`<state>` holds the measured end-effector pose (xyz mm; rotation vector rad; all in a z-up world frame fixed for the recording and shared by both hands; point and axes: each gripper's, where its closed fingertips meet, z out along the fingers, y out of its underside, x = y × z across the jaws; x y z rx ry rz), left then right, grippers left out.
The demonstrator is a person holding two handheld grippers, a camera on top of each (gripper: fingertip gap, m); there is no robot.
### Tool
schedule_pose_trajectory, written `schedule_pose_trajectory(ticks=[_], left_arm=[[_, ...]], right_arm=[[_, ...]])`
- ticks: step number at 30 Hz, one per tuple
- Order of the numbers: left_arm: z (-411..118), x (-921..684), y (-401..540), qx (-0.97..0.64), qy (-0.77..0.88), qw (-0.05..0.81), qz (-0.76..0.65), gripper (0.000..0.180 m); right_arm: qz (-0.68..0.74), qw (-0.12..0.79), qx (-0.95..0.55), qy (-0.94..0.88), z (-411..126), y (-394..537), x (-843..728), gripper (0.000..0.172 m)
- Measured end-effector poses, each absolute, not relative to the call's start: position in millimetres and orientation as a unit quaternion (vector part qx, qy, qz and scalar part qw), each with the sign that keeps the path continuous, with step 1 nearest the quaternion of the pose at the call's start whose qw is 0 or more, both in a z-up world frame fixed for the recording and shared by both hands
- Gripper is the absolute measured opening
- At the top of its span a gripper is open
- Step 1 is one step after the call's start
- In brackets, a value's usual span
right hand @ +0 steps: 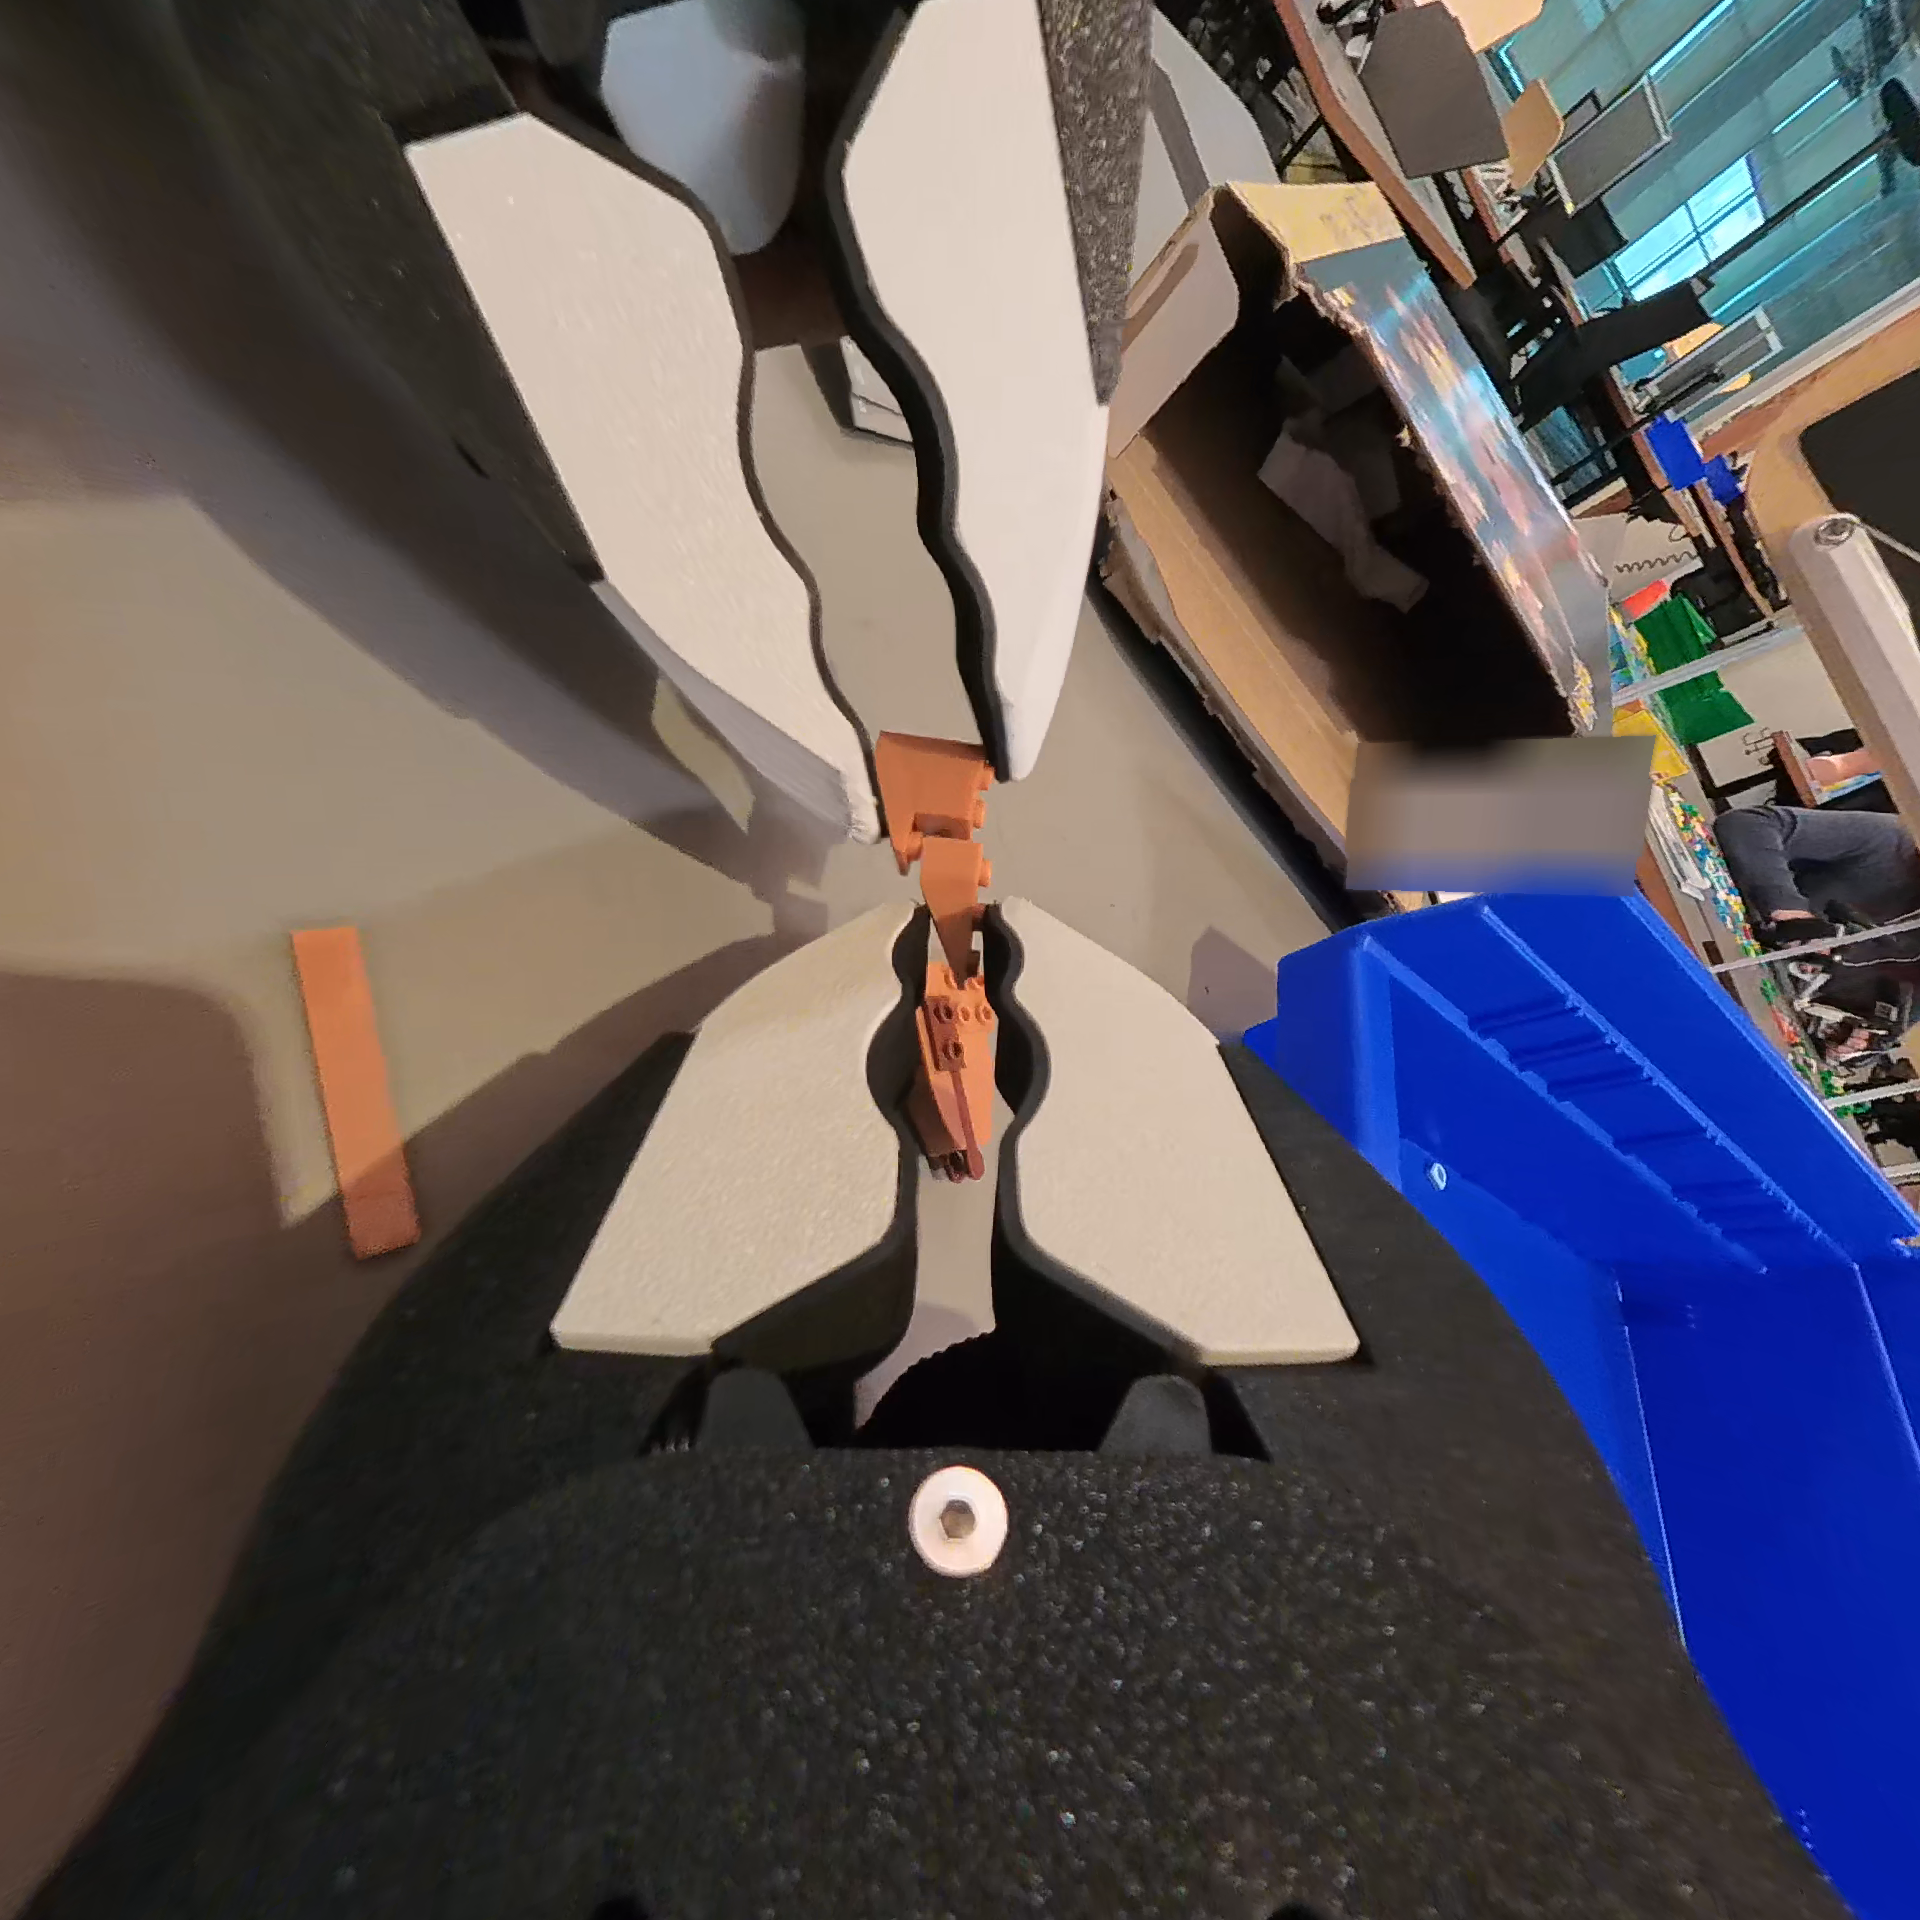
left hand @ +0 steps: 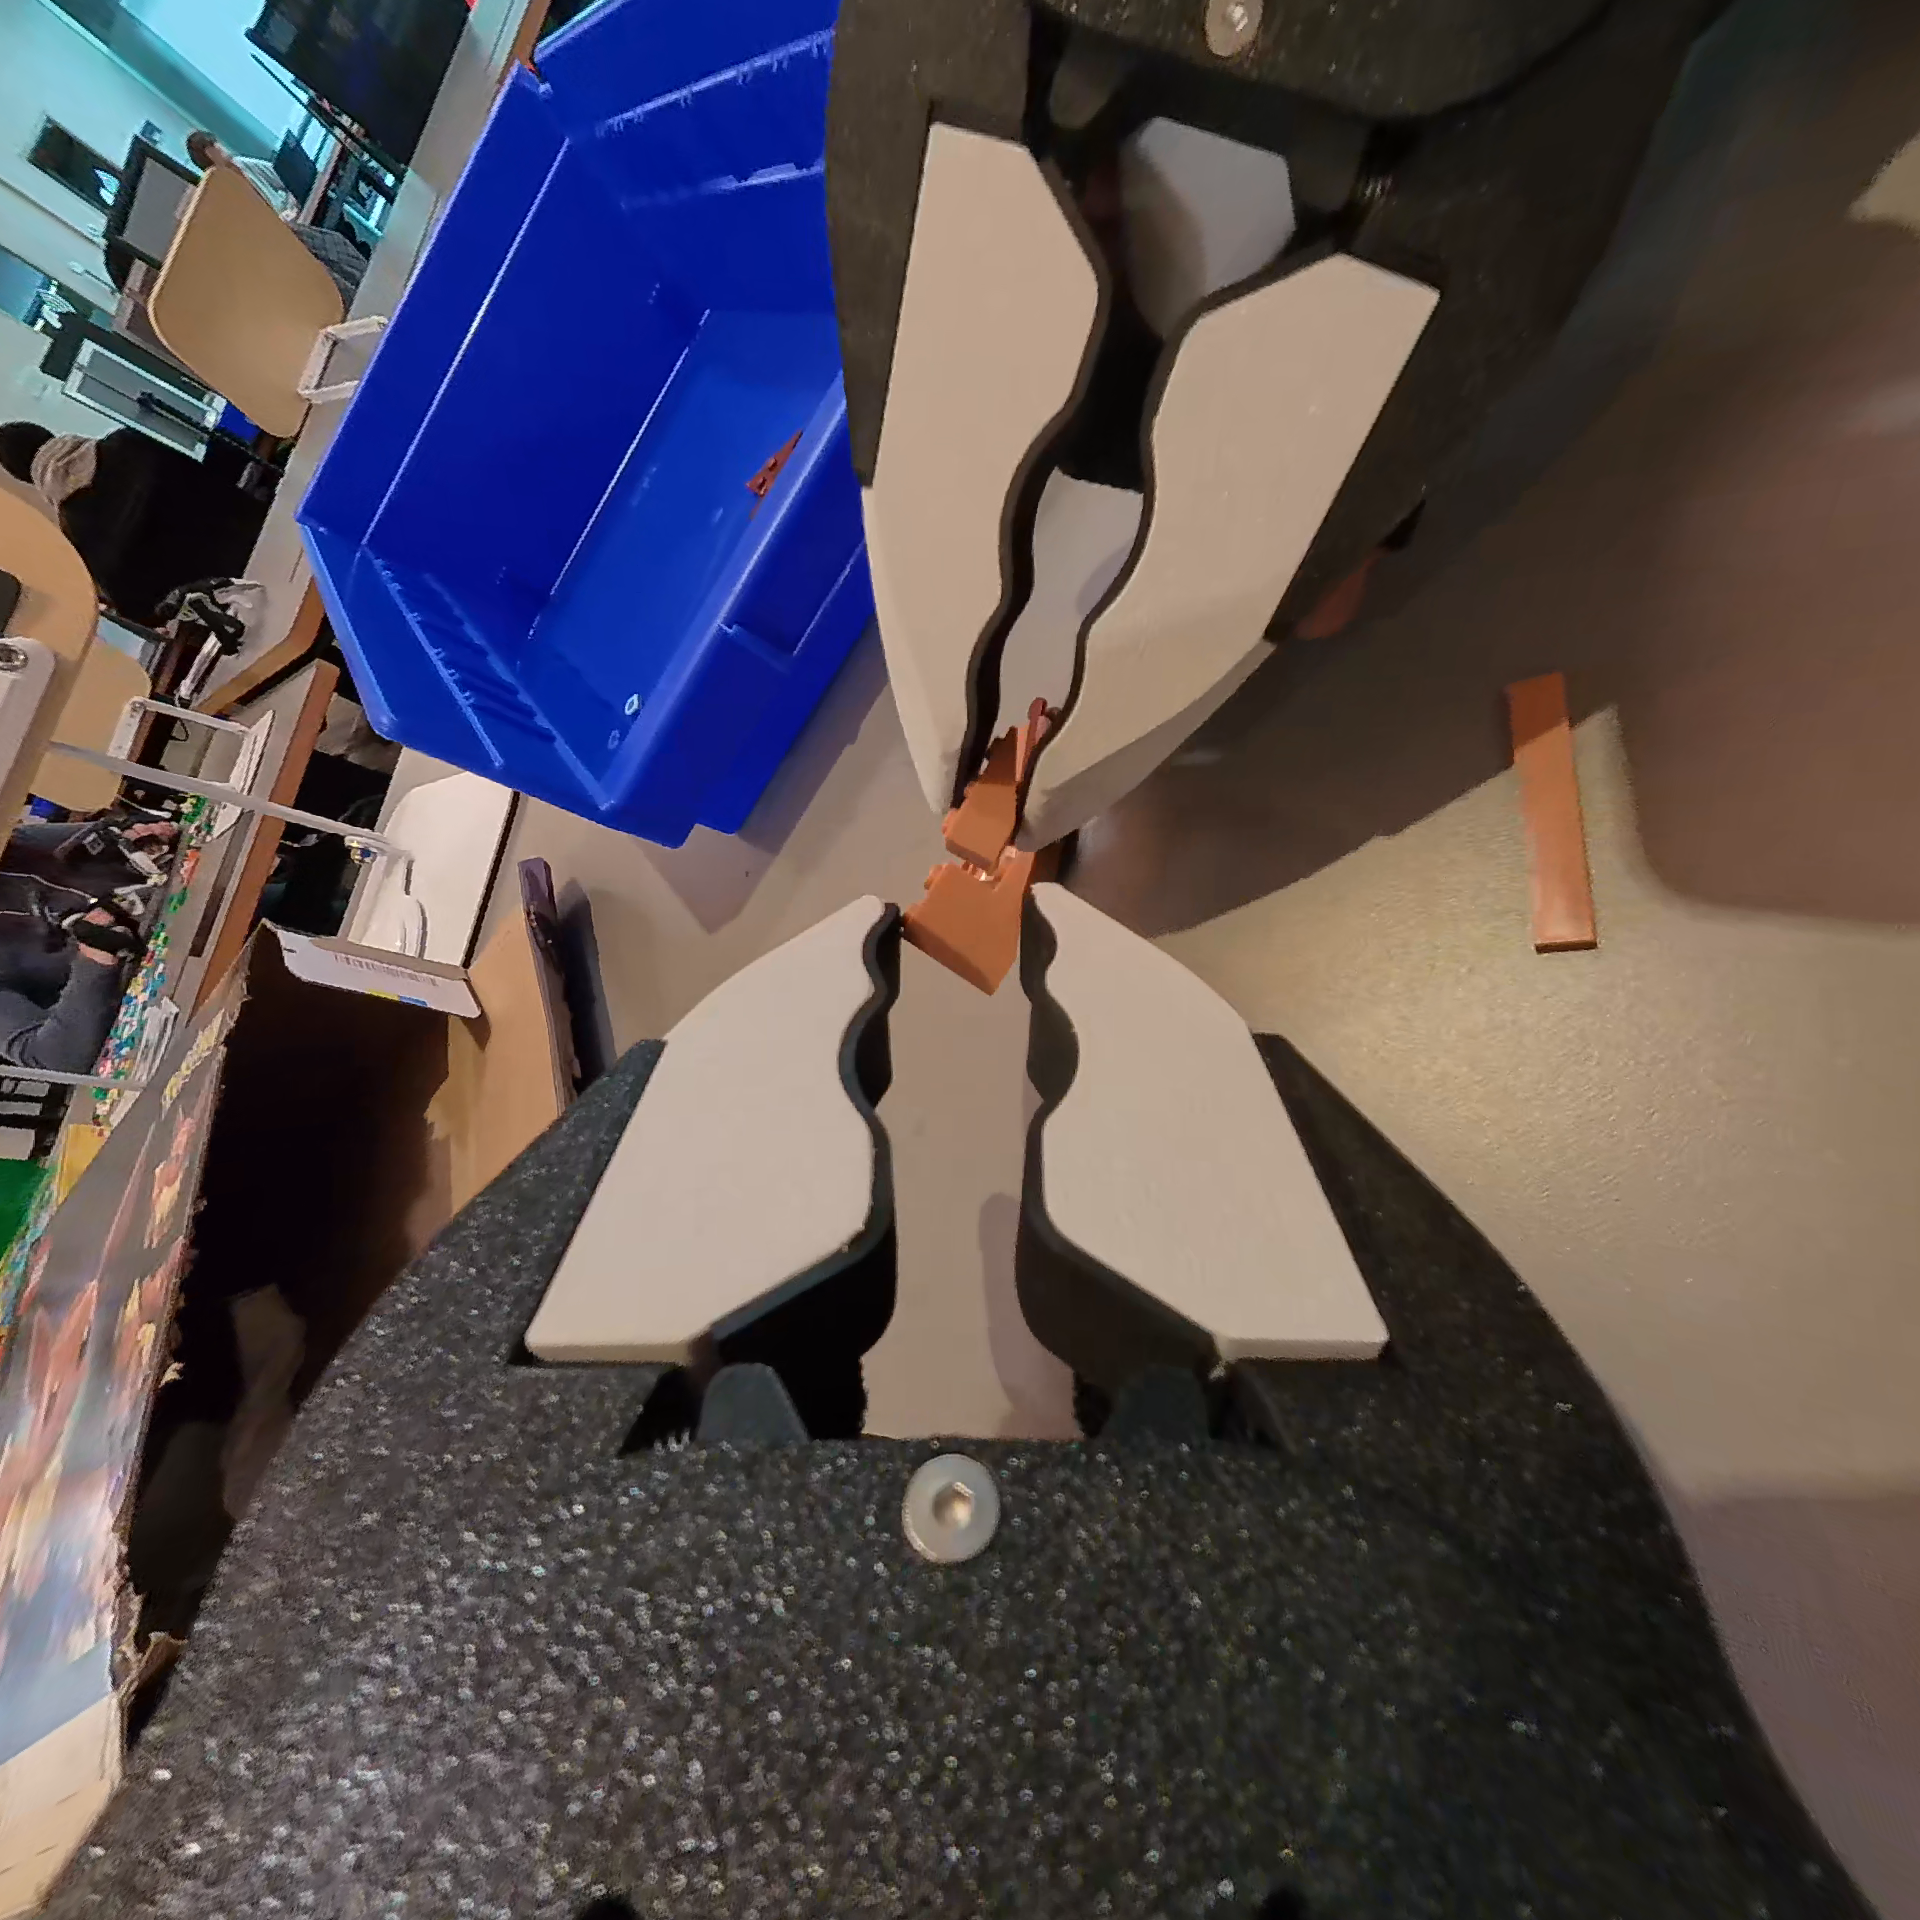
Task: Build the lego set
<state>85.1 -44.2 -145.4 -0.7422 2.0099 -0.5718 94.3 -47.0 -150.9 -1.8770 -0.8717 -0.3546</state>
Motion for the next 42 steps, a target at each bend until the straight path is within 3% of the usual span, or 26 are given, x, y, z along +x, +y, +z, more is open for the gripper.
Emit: schedule_pose_trajectory(ticks=[42], left_arm=[[-150.2,85.9,-44.1,-0.287,0.818,0.468,-0.171,0.022]], right_arm=[[-0.191,0.489,-0.756,-0.391,-154.1,-44.4,89.5,0.013]])
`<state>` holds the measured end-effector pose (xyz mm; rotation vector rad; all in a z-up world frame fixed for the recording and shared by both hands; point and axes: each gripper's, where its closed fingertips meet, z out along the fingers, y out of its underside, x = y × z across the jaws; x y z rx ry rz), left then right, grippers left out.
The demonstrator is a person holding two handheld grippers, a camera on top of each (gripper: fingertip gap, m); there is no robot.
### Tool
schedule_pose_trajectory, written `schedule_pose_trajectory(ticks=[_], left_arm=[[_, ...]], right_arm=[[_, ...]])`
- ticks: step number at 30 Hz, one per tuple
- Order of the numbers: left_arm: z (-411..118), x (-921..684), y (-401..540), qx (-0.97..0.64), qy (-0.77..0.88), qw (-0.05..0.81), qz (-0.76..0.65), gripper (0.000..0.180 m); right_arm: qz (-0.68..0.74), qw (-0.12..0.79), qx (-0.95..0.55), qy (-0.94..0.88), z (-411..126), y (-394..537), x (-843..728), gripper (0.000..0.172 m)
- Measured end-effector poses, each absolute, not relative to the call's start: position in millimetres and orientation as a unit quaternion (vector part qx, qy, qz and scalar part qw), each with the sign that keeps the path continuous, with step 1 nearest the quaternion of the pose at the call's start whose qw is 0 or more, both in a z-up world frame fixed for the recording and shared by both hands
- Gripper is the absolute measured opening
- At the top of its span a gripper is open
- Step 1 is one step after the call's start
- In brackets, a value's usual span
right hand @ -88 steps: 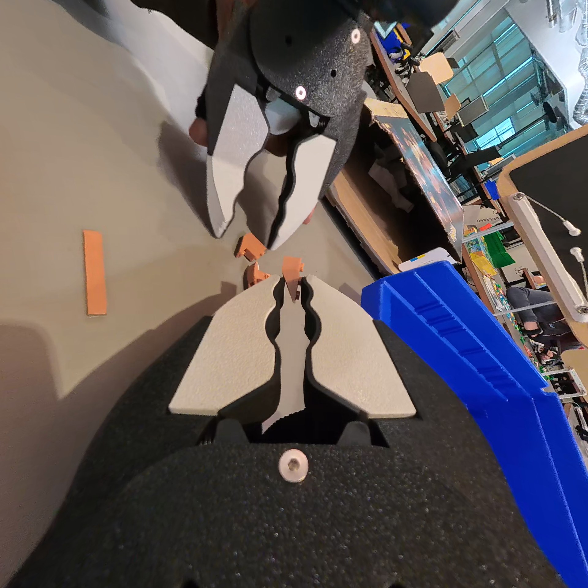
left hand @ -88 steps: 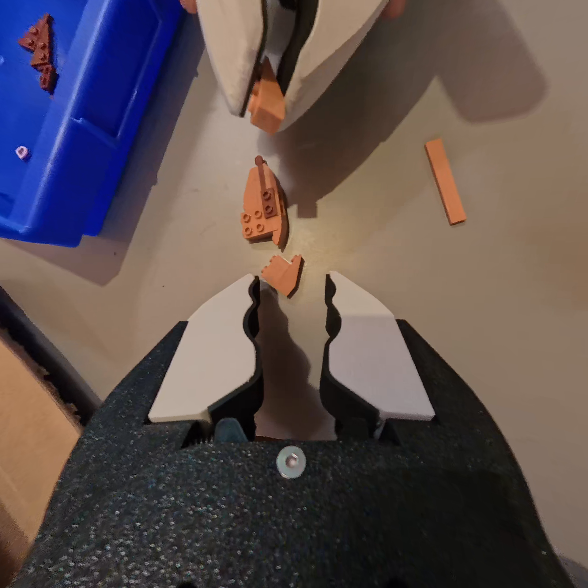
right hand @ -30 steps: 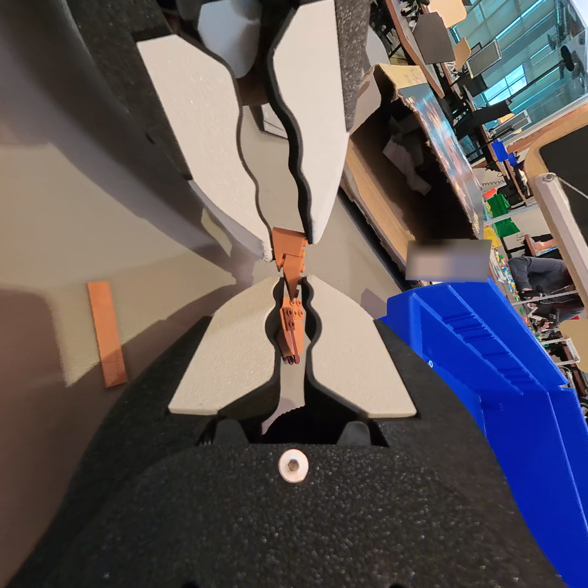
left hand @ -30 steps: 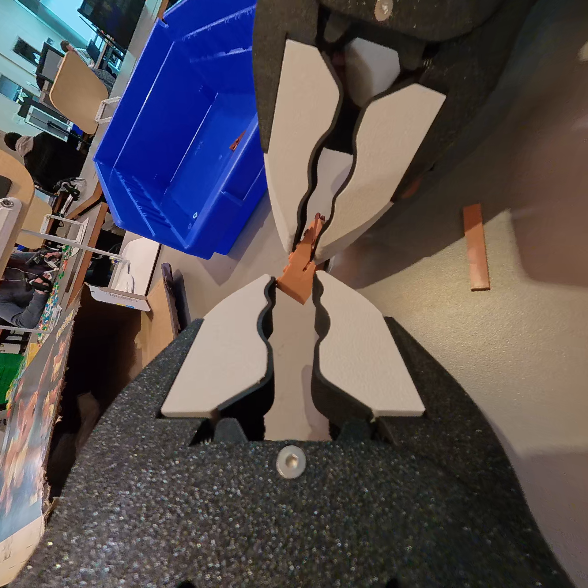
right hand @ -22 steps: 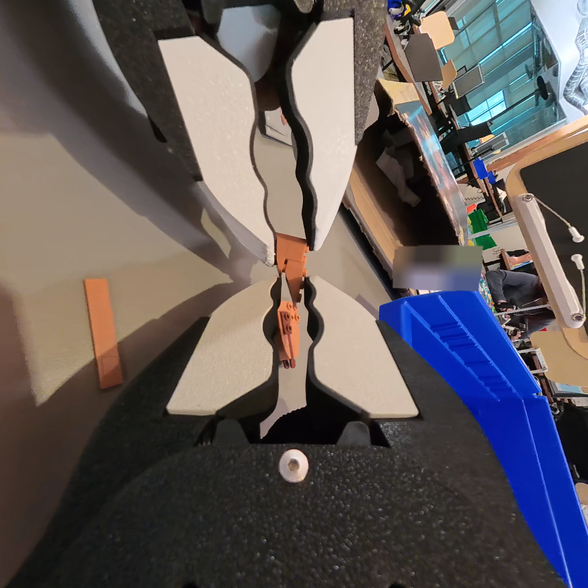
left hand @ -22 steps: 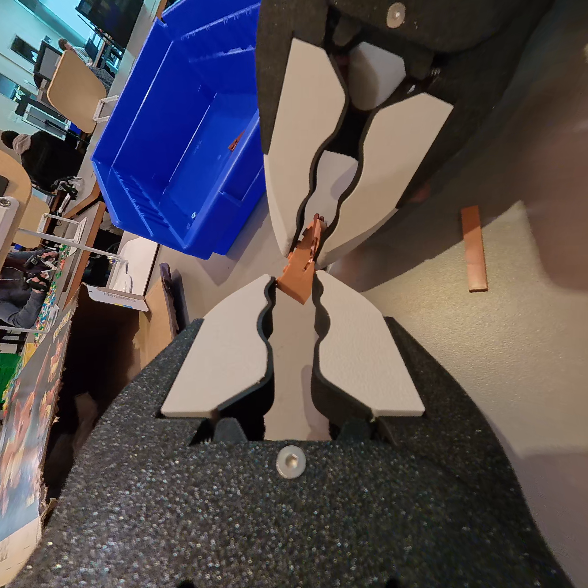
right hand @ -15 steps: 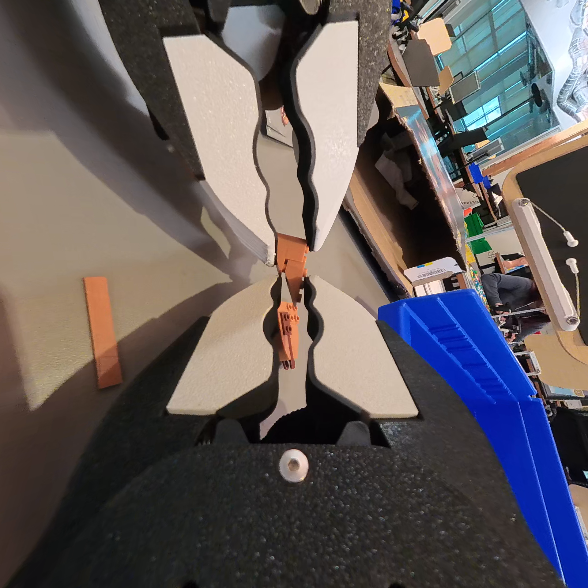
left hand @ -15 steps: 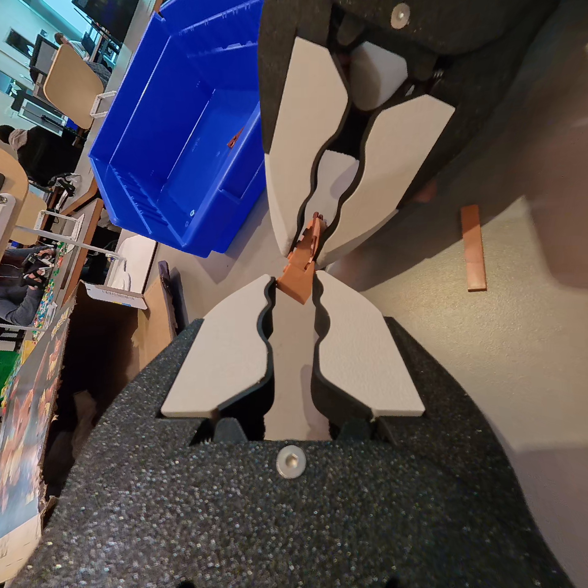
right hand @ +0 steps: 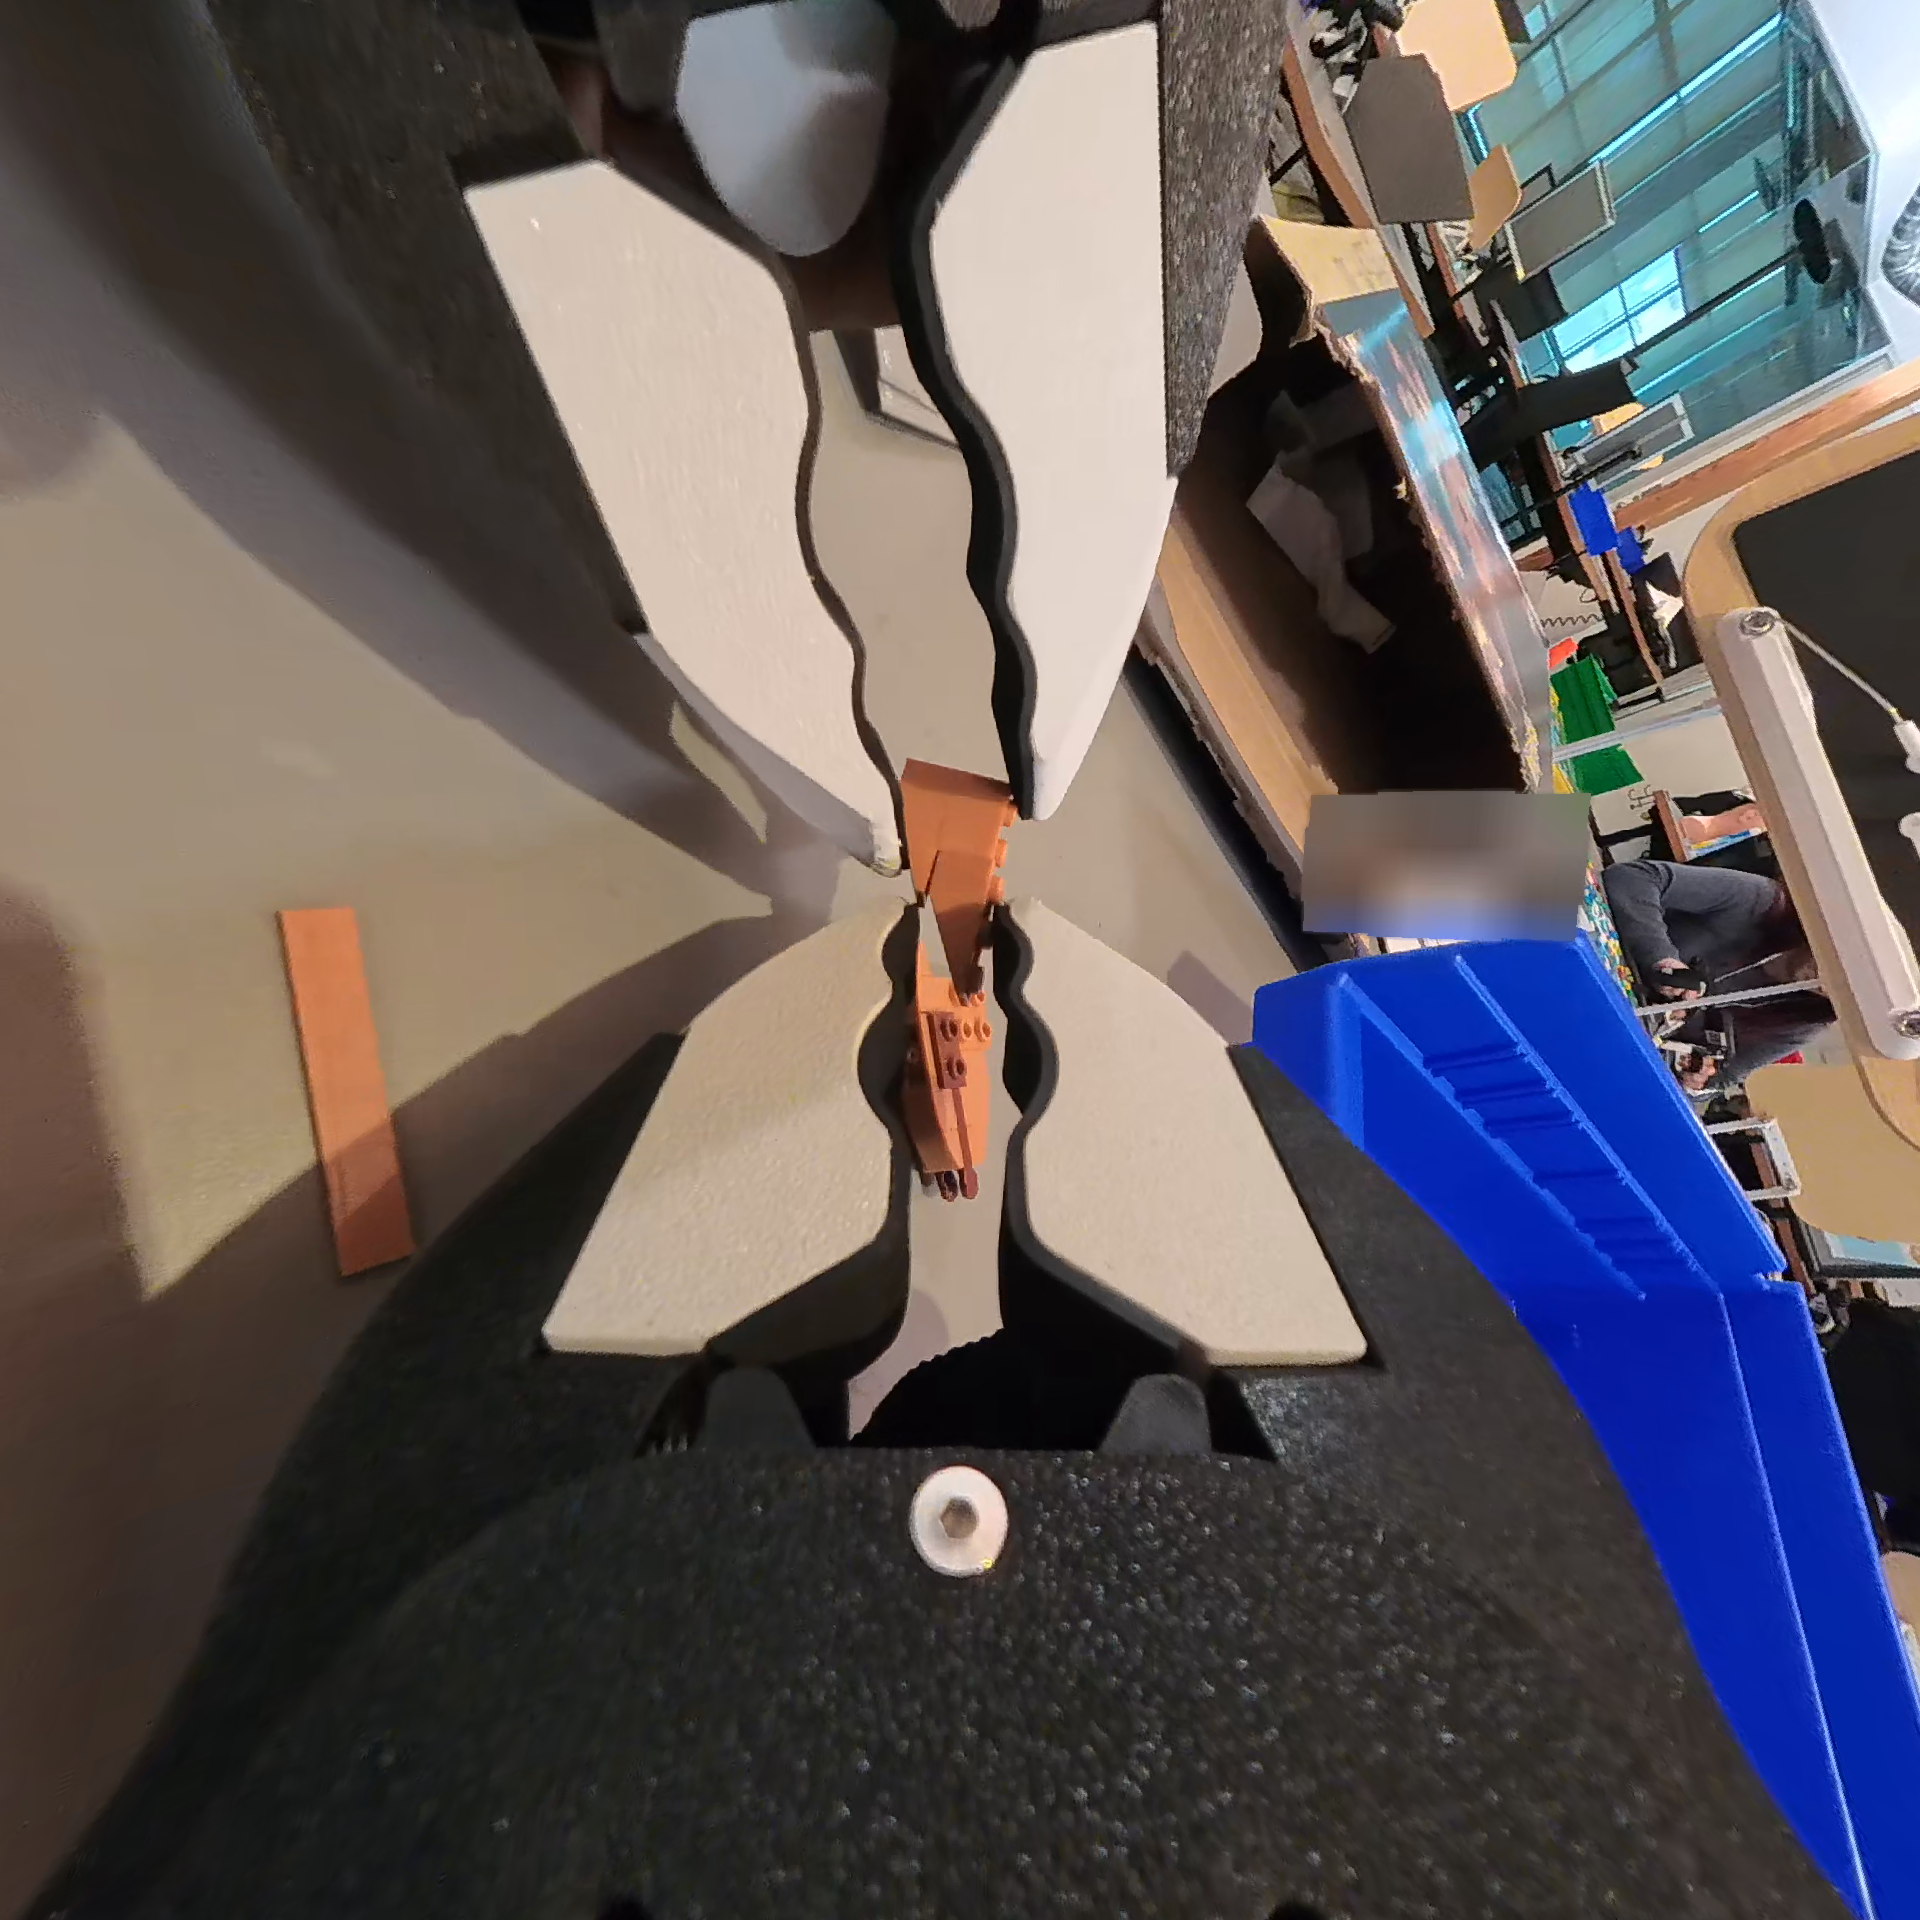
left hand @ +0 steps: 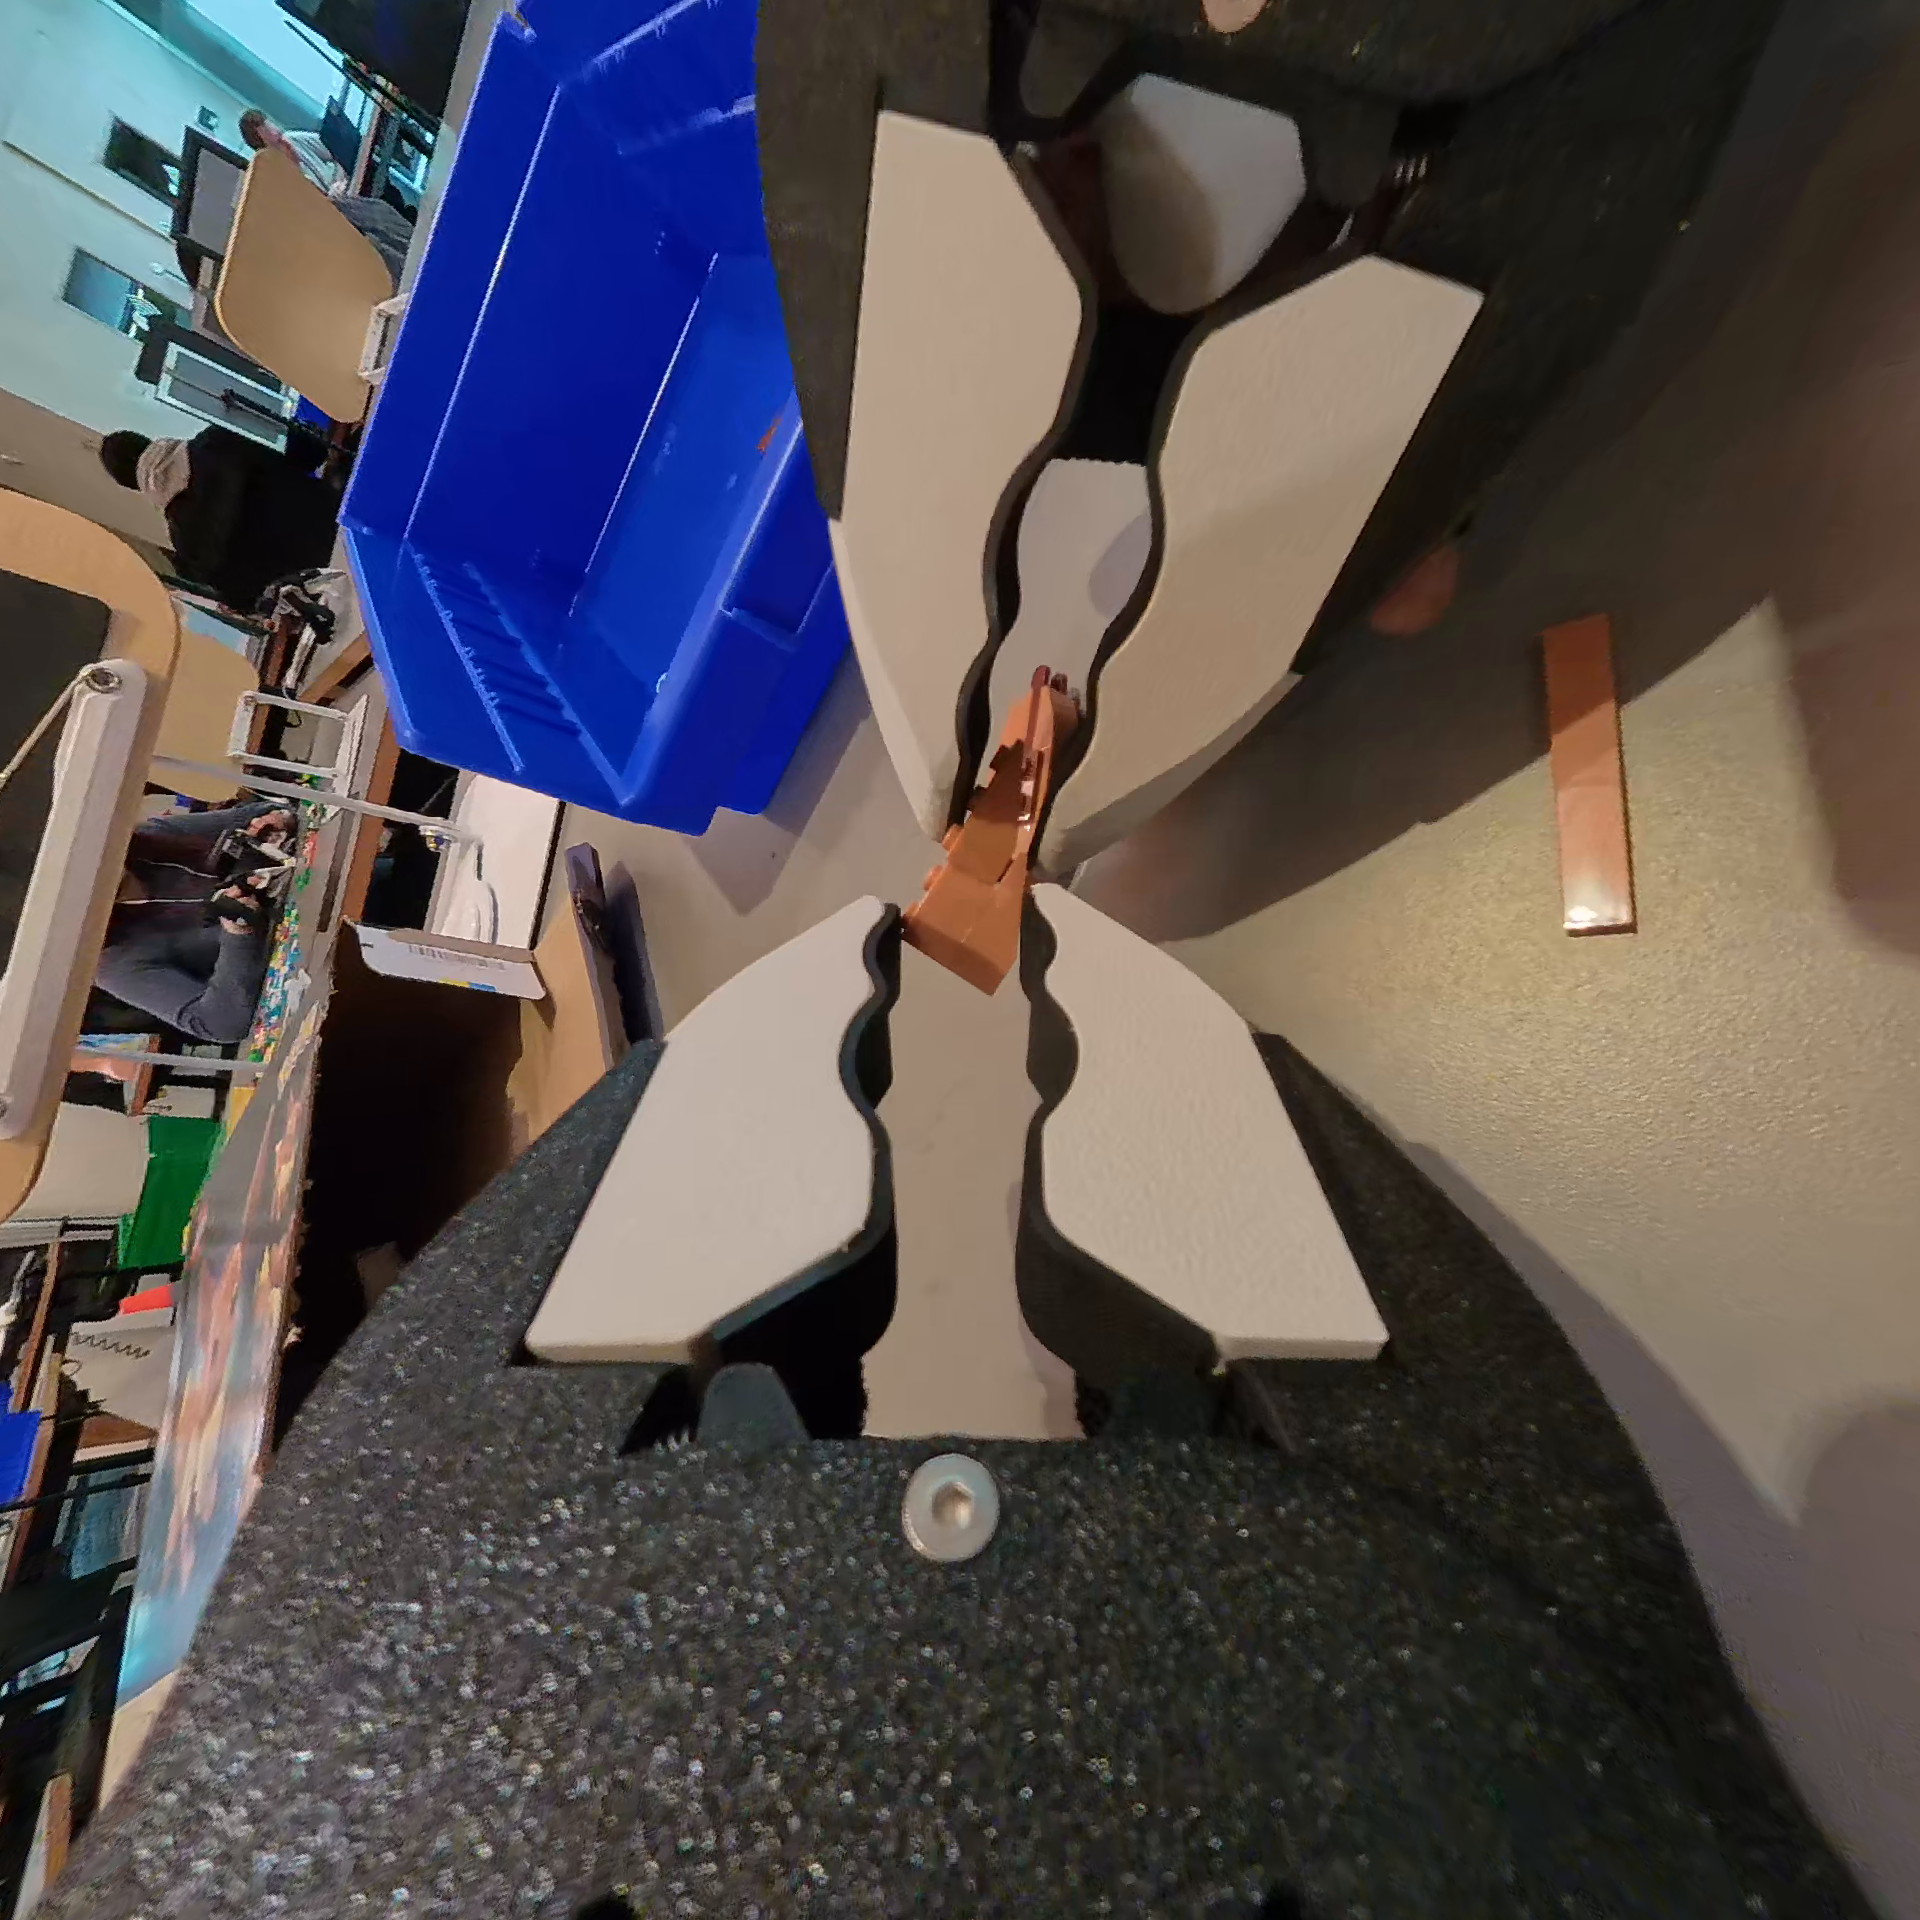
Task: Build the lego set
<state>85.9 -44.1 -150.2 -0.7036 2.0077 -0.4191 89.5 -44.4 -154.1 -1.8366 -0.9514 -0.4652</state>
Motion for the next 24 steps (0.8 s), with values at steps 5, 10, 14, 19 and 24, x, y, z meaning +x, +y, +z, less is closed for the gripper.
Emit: schedule_pose_trajectory(ticks=[5,10,14,19,24], left_arm=[[-148.6,86.8,-44.1,-0.281,0.815,0.479,-0.165,0.022],[-147.7,88.4,-44.8,-0.276,0.810,0.492,-0.161,0.022],[-148.2,89.4,-45.5,-0.272,0.807,0.499,-0.160,0.022],[-145.3,90.1,-46.1,-0.269,0.800,0.510,-0.166,0.022],[-145.4,90.2,-46.9,-0.267,0.800,0.511,-0.169,0.021]], right_arm=[[-0.185,0.491,-0.762,-0.381,-153.2,-44.0,90.7,0.013],[-0.171,0.491,-0.770,-0.370,-153.6,-44.4,92.5,0.013],[-0.161,0.490,-0.776,-0.362,-154.9,-44.6,93.4,0.012],[-0.144,0.497,-0.781,-0.350,-152.6,-45.1,94.2,0.012],[-0.146,0.496,-0.778,-0.356,-152.8,-46.2,94.4,0.010]])
